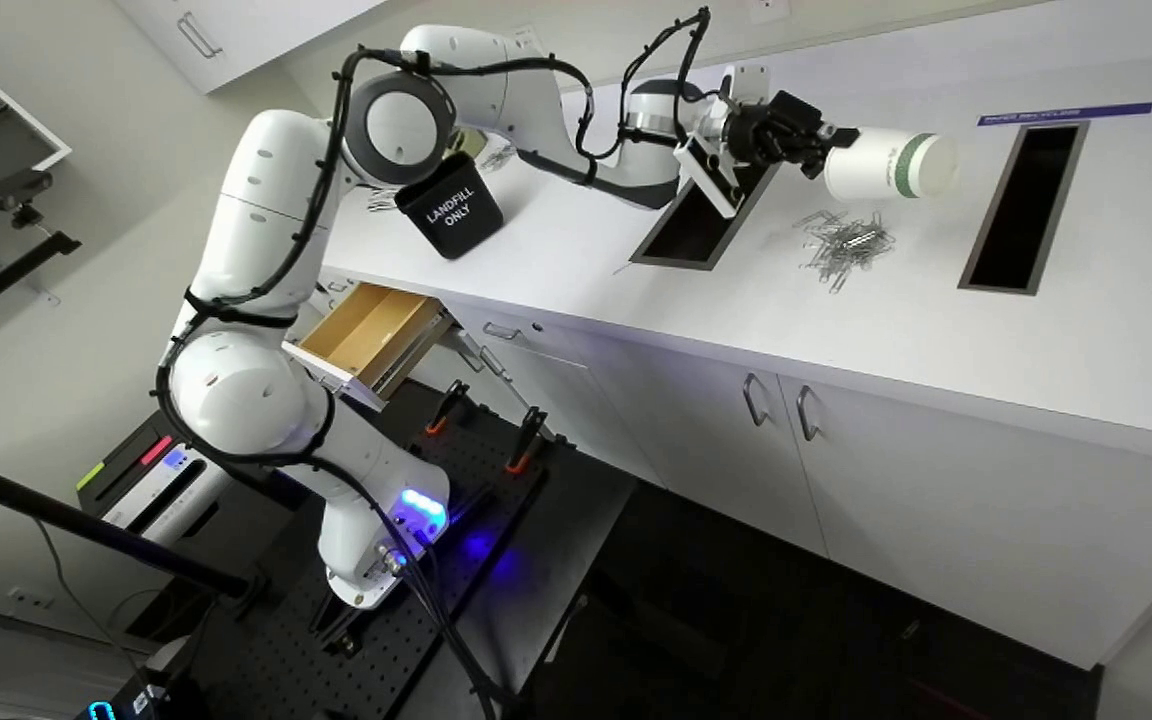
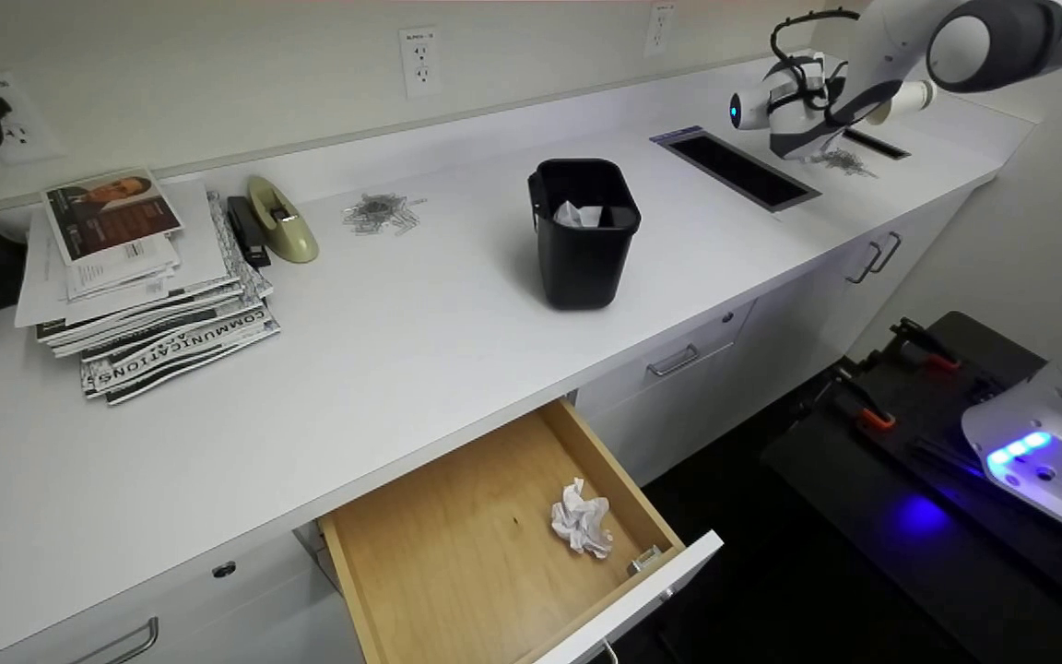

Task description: Pour the contents of the white cup on the counter top

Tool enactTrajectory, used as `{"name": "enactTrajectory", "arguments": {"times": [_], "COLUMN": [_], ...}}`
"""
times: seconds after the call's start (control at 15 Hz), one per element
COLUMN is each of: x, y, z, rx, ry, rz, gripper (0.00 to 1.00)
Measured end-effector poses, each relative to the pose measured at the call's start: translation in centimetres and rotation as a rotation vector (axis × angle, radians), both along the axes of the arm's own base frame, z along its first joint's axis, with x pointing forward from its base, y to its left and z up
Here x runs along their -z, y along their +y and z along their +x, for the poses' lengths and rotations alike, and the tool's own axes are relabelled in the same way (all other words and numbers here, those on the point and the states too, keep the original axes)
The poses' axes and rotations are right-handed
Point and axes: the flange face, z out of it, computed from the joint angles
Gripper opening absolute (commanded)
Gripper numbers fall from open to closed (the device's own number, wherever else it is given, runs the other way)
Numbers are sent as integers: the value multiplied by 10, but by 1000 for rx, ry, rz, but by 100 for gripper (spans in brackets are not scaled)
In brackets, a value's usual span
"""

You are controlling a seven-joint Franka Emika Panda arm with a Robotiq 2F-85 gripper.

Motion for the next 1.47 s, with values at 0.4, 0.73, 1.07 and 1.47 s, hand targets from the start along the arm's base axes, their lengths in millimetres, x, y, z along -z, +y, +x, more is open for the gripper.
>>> {"name": "enactTrajectory", "arguments": {"times": [0.4,0.73,1.07,1.47], "x": [-48,-80,-115,-137], "y": [12,32,43,46], "z": [-6,-20,-47,-83], "rx": [19,-15,-61,-126], "ry": [-79,-133,-205,-325], "rz": [77,190,310,495], "gripper": [1,1,1,1]}}
